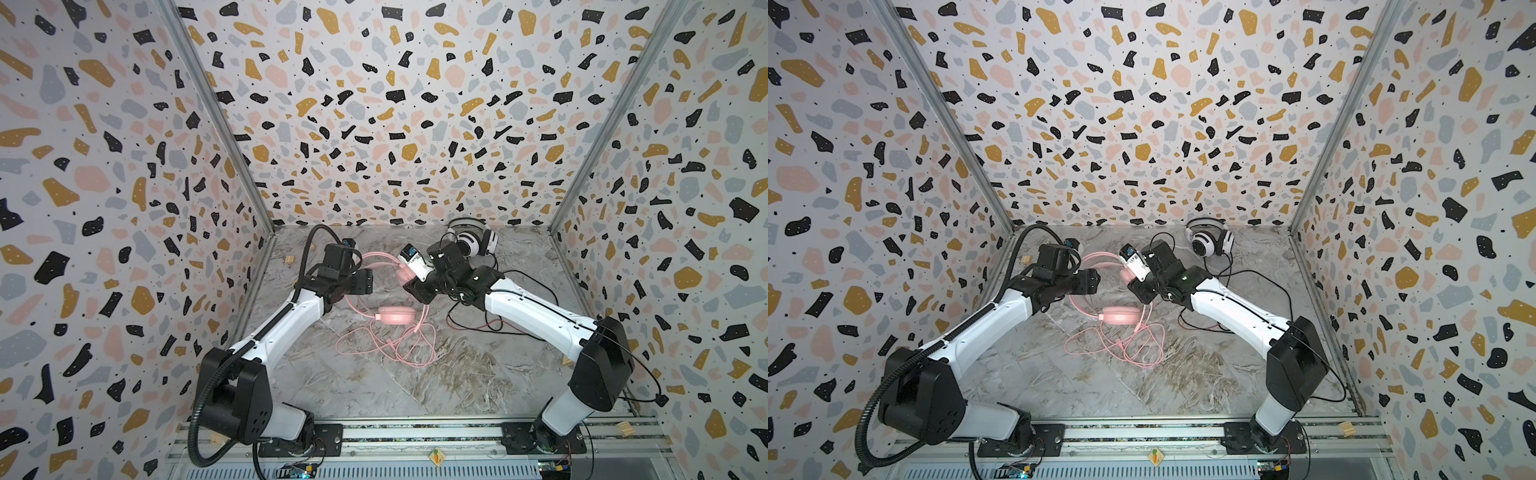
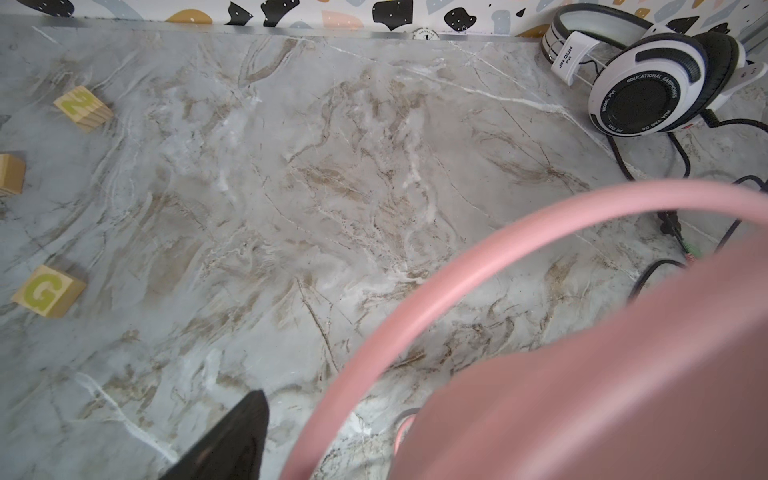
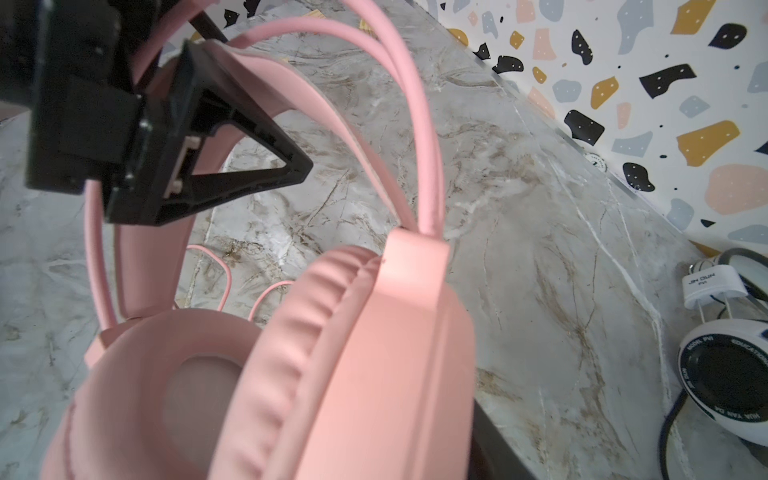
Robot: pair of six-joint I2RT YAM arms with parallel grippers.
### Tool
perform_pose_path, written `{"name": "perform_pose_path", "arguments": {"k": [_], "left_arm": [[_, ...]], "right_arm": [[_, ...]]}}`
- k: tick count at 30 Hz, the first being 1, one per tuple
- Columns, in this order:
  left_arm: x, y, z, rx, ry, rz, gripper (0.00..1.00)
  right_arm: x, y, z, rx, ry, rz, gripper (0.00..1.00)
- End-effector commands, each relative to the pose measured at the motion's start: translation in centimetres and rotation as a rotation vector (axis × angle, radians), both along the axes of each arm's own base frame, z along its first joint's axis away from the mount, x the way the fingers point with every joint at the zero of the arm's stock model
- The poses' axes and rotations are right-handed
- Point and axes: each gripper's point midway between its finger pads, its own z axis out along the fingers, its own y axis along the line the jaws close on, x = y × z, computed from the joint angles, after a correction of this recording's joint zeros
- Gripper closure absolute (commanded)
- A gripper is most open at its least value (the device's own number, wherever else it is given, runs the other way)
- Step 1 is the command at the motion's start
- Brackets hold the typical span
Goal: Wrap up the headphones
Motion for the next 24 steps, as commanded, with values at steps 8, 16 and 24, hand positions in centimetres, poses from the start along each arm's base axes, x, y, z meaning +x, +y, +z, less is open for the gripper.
{"name": "perform_pose_path", "arguments": {"k": [8,16,24], "left_arm": [[-0.1,-0.3,2.8,-0.019,-0.072,-0.016,0.71],[-0.3,0.5,4.0,-0.006,-0.105,0.022,1.00],[0.1,2.0,4.3,0.044,-0.105,0.081,1.00]], "right_arm": [[-1.0,0.7,0.9,0.038,0.010,0.062,0.49],[-0.5,0.3,1.5,0.077,0.012,0.028,0.27],[-0.4,-3.6,6.3,0.316,0.013,-0.017,0.09]]}}
